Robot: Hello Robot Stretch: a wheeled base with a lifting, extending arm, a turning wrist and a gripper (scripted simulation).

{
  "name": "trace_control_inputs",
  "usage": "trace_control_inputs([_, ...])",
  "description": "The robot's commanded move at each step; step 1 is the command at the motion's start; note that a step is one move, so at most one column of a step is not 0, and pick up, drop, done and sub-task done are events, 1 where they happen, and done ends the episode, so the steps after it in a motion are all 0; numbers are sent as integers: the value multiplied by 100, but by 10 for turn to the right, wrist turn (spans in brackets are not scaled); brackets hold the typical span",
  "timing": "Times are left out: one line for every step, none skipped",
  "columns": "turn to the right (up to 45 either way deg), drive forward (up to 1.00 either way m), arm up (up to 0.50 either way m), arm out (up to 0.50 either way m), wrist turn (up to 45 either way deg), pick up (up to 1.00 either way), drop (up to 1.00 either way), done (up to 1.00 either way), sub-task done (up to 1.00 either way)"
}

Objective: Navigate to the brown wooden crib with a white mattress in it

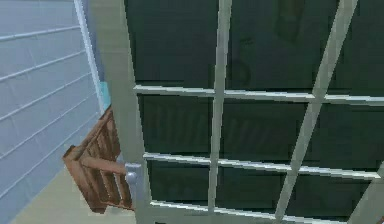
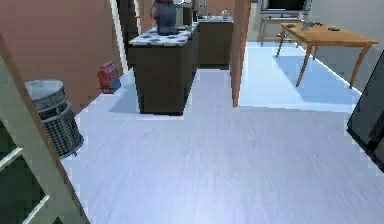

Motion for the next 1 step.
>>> trace_control_inputs([0,0,0,0,0,0,0,100,0])
